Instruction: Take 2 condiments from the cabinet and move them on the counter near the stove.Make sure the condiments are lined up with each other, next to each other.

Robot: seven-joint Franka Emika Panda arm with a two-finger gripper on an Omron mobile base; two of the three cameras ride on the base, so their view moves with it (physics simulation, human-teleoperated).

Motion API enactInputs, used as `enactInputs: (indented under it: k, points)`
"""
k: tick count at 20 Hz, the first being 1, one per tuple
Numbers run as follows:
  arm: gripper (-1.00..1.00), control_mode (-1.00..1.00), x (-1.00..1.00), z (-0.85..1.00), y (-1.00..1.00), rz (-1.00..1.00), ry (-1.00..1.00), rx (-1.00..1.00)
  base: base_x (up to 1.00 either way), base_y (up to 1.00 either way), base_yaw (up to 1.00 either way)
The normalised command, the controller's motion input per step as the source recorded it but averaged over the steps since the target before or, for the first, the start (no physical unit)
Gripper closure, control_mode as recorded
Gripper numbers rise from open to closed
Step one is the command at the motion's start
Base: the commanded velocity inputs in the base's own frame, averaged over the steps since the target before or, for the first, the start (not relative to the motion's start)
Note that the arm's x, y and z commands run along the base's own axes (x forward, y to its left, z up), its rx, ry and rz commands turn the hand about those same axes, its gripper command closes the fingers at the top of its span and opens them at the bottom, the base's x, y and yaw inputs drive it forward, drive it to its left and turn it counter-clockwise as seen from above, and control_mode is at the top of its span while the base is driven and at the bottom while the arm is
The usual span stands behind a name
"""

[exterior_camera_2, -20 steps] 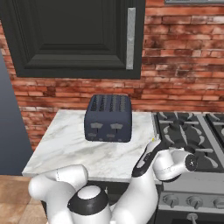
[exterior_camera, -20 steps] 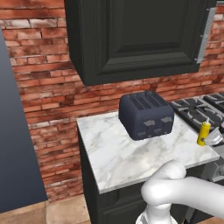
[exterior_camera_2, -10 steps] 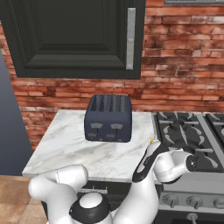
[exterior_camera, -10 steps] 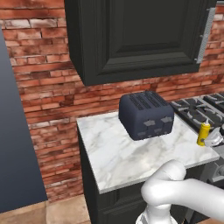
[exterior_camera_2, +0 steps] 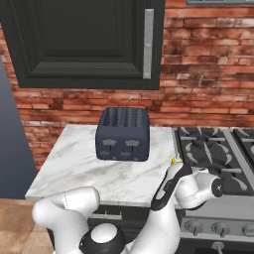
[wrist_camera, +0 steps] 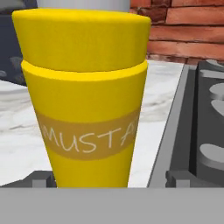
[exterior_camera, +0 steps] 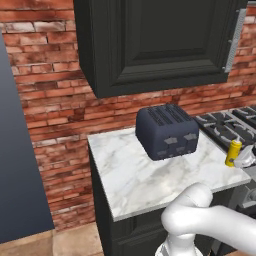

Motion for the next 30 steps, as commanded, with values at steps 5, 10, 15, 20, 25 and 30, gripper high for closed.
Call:
enactInputs:
  k: [5,10,15,20,25,30]
  points:
    - [-1.00,-1.00,-0.07,0.00,0.00,0.00,-0.07,-0.01,0.00,0.00,0.00]
    - [-1.00,-1.00,-0.09,0.00,0.01,0.00,-0.06,-0.03,0.00,0.00,0.00]
    - [-1.00,-1.00,0.00,0.09,0.04,0.00,-0.06,-0.04,0.00,0.00,0.00]
    - [-1.00,-1.00,-0.08,0.26,0.00,0.00,-0.09,-0.06,0.00,0.00,0.00]
    - [-1.00,-1.00,-0.05,0.29,0.00,0.00,-0.03,-0.06,0.00,0.00,0.00]
    - [-1.00,-1.00,-0.26,0.44,0.03,0.00,0.00,-0.08,0.00,0.00,0.00]
